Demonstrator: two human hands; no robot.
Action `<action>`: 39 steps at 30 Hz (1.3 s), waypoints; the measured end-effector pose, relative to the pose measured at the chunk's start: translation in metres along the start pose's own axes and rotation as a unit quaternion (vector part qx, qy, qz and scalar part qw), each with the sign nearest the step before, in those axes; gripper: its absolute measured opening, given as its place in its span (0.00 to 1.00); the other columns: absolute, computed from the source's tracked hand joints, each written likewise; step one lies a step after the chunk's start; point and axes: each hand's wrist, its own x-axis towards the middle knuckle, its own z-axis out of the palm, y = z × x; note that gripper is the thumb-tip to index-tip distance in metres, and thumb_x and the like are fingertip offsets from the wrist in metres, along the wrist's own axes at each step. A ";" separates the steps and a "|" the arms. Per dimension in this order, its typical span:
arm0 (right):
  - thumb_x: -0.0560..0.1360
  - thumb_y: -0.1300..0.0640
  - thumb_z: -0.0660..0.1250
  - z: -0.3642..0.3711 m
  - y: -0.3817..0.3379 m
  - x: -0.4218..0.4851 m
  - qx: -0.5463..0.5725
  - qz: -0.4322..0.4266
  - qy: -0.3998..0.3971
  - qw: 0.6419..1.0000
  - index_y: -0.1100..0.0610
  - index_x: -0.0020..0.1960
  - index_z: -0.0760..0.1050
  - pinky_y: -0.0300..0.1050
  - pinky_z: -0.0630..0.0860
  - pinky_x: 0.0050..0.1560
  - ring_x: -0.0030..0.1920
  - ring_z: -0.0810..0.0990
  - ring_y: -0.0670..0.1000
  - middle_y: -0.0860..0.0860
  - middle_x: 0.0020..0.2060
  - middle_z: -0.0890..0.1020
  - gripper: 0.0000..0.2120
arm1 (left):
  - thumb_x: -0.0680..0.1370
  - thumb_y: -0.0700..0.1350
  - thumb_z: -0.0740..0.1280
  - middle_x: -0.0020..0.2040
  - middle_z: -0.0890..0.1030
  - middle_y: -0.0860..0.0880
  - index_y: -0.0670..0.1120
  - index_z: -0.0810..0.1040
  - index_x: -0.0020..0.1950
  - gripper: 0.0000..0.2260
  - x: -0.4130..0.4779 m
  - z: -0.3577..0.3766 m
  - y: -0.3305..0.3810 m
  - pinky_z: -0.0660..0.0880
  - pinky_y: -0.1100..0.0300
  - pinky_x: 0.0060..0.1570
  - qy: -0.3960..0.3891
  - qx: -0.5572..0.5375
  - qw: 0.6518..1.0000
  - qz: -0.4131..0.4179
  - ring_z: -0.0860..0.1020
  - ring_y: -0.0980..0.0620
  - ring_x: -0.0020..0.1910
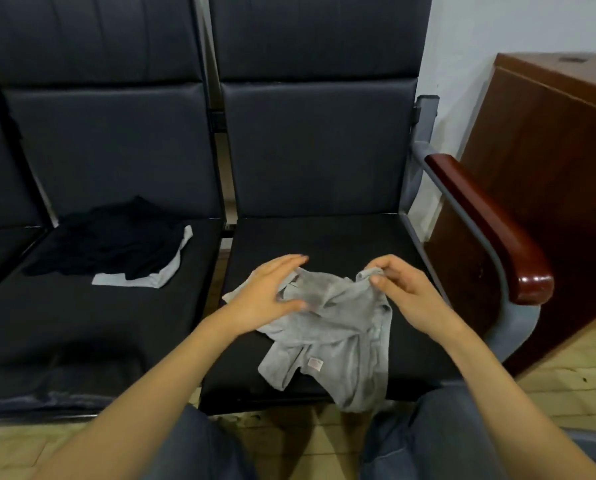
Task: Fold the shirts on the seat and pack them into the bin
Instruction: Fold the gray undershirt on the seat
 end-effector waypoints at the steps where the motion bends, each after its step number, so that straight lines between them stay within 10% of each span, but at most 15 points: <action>1: 0.79 0.64 0.62 0.001 -0.005 -0.004 0.000 -0.006 -0.018 1.000 0.55 0.50 0.76 0.38 0.76 0.49 0.47 0.81 0.46 0.47 0.44 0.82 0.07 | 0.72 0.55 0.72 0.71 0.61 0.60 0.56 0.60 0.74 0.34 0.005 0.003 0.023 0.51 0.67 0.71 -0.008 -0.035 0.999 0.027 0.55 0.63 0.73; 11: 0.79 0.66 0.60 -0.036 -0.052 -0.024 -0.037 -0.060 0.020 0.997 0.53 0.49 0.76 0.33 0.74 0.49 0.47 0.79 0.42 0.43 0.43 0.82 0.10 | 0.74 0.50 0.69 0.39 0.80 0.53 0.53 0.79 0.50 0.07 0.019 0.001 0.048 0.71 0.65 0.43 -0.016 0.042 0.997 0.067 0.76 0.57 0.40; 16: 0.80 0.62 0.59 -0.049 -0.055 -0.016 -0.001 -0.058 0.121 0.991 0.51 0.50 0.75 0.38 0.74 0.51 0.47 0.79 0.43 0.45 0.43 0.80 0.08 | 0.68 0.53 0.57 0.41 0.78 0.50 0.44 0.81 0.46 0.18 -0.002 -0.006 0.012 0.72 0.54 0.48 -0.015 0.150 0.988 -0.009 0.75 0.52 0.43; 25: 0.81 0.57 0.59 -0.047 -0.010 0.013 -0.129 0.113 0.207 0.963 0.54 0.53 0.73 0.42 0.70 0.42 0.50 0.77 0.52 0.53 0.49 0.79 0.05 | 0.81 0.41 0.56 0.31 0.70 0.49 0.51 0.67 0.46 0.06 -0.011 -0.014 0.019 0.66 0.55 0.31 0.124 -0.044 0.989 -0.060 0.67 0.54 0.29; 29: 0.82 0.57 0.57 -0.052 -0.013 0.030 -0.179 0.118 0.269 0.939 0.57 0.57 0.72 0.45 0.70 0.43 0.46 0.76 0.54 0.54 0.47 0.76 0.08 | 0.78 0.51 0.65 0.36 0.72 0.53 0.51 0.70 0.58 0.10 -0.007 -0.020 0.016 0.68 0.67 0.36 0.006 -0.071 0.995 -0.064 0.70 0.60 0.33; 32: 0.82 0.56 0.56 -0.058 -0.015 0.043 -0.190 0.092 0.274 0.938 0.55 0.54 0.72 0.48 0.74 0.43 0.44 0.77 0.55 0.56 0.45 0.78 0.07 | 0.75 0.50 0.71 0.33 0.71 0.54 0.51 0.72 0.38 0.10 -0.006 -0.012 0.003 0.65 0.68 0.34 -0.111 0.033 0.990 -0.078 0.69 0.59 0.31; 35: 0.82 0.57 0.56 -0.056 -0.012 0.052 -0.217 0.082 0.244 0.942 0.55 0.53 0.72 0.44 0.70 0.42 0.44 0.76 0.52 0.54 0.43 0.77 0.07 | 0.76 0.50 0.69 0.37 0.72 0.50 0.47 0.70 0.31 0.15 -0.009 0.008 -0.016 0.62 0.60 0.42 -0.099 0.164 0.979 -0.065 0.69 0.55 0.37; 39: 0.81 0.58 0.57 -0.050 0.015 0.050 -0.243 0.110 0.233 0.935 0.56 0.53 0.73 0.44 0.72 0.40 0.43 0.77 0.53 0.55 0.43 0.77 0.07 | 0.74 0.57 0.60 0.51 0.77 0.53 0.47 0.79 0.48 0.16 -0.023 0.043 -0.016 0.61 0.61 0.57 -0.051 0.206 0.977 0.004 0.72 0.54 0.53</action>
